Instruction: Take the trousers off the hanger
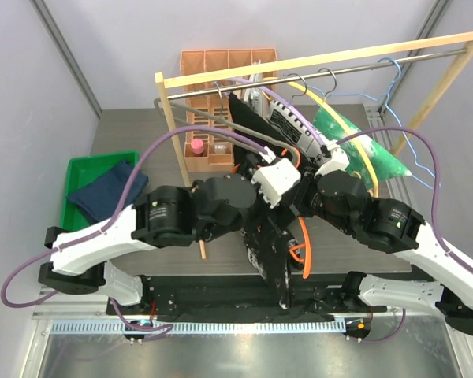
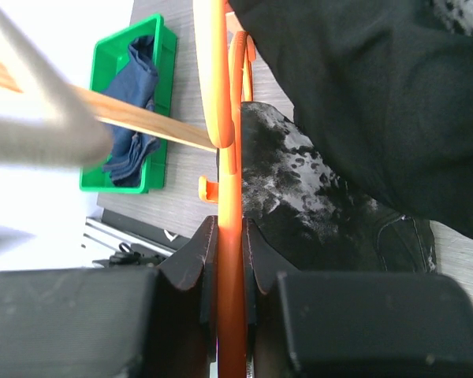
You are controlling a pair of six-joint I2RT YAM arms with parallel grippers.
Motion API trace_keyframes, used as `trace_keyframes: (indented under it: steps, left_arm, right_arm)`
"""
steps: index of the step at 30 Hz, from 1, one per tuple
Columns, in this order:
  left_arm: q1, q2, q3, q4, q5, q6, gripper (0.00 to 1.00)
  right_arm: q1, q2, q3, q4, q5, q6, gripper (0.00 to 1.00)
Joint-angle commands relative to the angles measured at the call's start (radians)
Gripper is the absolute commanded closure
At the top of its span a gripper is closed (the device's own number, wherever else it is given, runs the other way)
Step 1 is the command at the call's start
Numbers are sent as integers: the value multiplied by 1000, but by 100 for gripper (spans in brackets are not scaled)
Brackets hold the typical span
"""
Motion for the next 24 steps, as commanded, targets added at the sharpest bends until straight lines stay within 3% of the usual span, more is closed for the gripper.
trace_keyframes:
  steps: [1, 6, 11, 16, 19, 21, 24]
  left_arm:
    - [13, -155, -98, -14, 170, -407, 9]
    - [8, -176, -274, 33, 195, -603, 15]
    - [-1, -166, -339, 55, 125, -669, 16]
    - [-56, -84, -265, 1, 24, -688, 14]
    - [-136, -15, -190, -48, -111, -672, 13]
    - [-226, 25, -144, -90, -274, -643, 13]
    - [-285, 54, -118, -118, -346, -659, 14]
  right_arm:
    - [3, -25, 43, 104, 84, 82, 99]
    - [3, -68, 28, 93, 163, 123, 99]
    - [3, -102, 11, 84, 194, 136, 99]
    - [3, -111, -6, 79, 212, 148, 99]
    - [3, -119, -12, 79, 232, 165, 99]
    - [3, -121, -9, 81, 237, 165, 99]
    - [3, -127, -1, 81, 243, 160, 99]
